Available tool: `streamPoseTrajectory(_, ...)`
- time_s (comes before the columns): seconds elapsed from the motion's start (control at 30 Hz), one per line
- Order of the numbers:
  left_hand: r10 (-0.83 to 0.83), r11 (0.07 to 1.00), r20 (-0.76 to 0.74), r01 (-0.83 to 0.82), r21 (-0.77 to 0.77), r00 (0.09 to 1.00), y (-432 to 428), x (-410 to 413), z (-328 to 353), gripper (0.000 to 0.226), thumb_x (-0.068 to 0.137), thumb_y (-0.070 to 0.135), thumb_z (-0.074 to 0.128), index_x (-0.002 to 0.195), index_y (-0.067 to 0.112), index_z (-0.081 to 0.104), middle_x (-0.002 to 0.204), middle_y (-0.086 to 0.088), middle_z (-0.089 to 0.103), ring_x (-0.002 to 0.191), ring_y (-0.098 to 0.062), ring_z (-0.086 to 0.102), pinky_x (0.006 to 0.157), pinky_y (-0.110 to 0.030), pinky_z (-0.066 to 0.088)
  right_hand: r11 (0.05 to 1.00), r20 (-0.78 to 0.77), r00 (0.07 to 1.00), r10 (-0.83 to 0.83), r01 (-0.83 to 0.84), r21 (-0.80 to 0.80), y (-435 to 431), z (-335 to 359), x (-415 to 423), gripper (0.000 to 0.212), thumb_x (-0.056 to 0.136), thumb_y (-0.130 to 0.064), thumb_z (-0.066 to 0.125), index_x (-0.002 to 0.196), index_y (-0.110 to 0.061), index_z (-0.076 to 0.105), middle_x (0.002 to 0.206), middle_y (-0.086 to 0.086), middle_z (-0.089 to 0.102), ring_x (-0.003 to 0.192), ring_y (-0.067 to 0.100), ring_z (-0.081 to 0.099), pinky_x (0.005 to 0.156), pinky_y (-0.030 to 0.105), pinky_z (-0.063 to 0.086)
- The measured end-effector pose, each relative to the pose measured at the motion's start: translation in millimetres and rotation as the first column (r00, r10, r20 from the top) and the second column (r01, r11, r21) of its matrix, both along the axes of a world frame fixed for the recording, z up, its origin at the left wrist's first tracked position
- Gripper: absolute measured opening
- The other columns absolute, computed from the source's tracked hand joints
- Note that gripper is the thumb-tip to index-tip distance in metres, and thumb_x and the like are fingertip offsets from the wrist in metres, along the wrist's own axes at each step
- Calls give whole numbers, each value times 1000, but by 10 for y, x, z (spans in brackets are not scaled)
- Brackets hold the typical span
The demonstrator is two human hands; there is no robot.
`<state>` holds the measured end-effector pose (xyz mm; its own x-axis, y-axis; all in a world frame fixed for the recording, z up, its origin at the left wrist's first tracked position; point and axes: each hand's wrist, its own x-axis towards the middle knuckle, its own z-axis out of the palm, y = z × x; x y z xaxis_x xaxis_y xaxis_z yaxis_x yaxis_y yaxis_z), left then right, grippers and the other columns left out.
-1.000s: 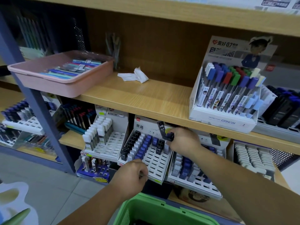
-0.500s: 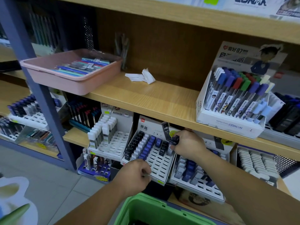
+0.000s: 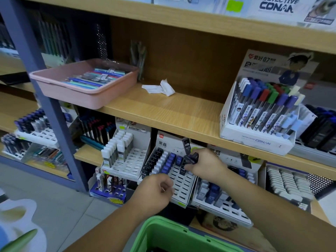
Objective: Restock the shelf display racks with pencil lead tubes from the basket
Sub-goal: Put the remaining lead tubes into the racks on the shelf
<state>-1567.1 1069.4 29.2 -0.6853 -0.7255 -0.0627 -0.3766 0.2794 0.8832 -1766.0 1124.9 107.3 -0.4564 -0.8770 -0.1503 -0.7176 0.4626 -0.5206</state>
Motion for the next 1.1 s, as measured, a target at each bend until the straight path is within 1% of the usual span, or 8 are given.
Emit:
streamPoseTrajectory(0.1,128,988,-205,-107,111,970,14,-81,205,18,97,9,63,91,25,70,76,9,69,67,-10,65,64,-23,51,999,422,907,2,-18,35,151,145,117,13,84,-12,80,91,-11,69,63,-3,63,52,11,52,48,24,40)
streamPoseTrajectory(0.2,231,961,-312,-166,222,921,46,-123,379,17,100,12,63,103,28,69,87,4,68,73,-16,68,63,-26,54,996,504,863,12,-54,70,260,213,154,19,82,-13,83,94,-11,69,63,2,63,54,17,49,47,27,34)
streamPoseTrajectory(0.43,91,968,-345,-2,252,934,141,-152,543,18,96,19,73,111,28,75,100,-4,74,84,-23,72,65,-18,50,938,776,627,73,-307,160,361,244,120,23,90,-3,75,72,-16,67,71,5,61,57,12,51,47,21,36)
streamPoseTrajectory(0.5,54,951,-389,71,300,920,191,-158,584,14,95,16,74,109,19,76,94,-6,75,75,-18,71,65,-21,53,930,820,566,85,-340,138,373,228,122,23,91,-2,73,75,-17,67,71,4,59,58,12,50,47,20,35)
streamPoseTrajectory(0.67,87,925,-438,91,369,895,182,-207,619,10,96,14,72,105,9,74,96,-10,76,84,-18,71,76,-32,60,954,906,419,54,-289,77,396,163,91,23,86,-12,78,95,-10,57,70,3,50,59,13,47,46,20,36)
streamPoseTrajectory(0.77,152,896,-425,57,441,892,142,-216,613,8,101,12,65,106,6,67,86,-7,75,79,-21,70,67,-34,57,961,898,438,41,-262,84,445,127,29,22,87,-24,80,86,-15,61,68,1,49,56,13,46,45,20,36)
streamPoseTrajectory(0.93,257,868,-373,-43,495,892,3,-118,584,8,101,7,64,109,6,63,81,-13,73,69,-19,70,60,-26,55,996,774,633,-24,-55,76,475,67,19,32,85,-20,85,102,-9,60,61,8,54,45,15,41,44,23,30)
streamPoseTrajectory(1.1,343,822,-367,-88,562,865,-38,-74,534,33,89,7,79,114,3,59,80,-14,74,71,-26,71,73,-40,60,1000,709,705,-6,14,-5,447,106,165,36,81,-19,88,103,-8,62,64,8,64,45,17,42,45,25,31)
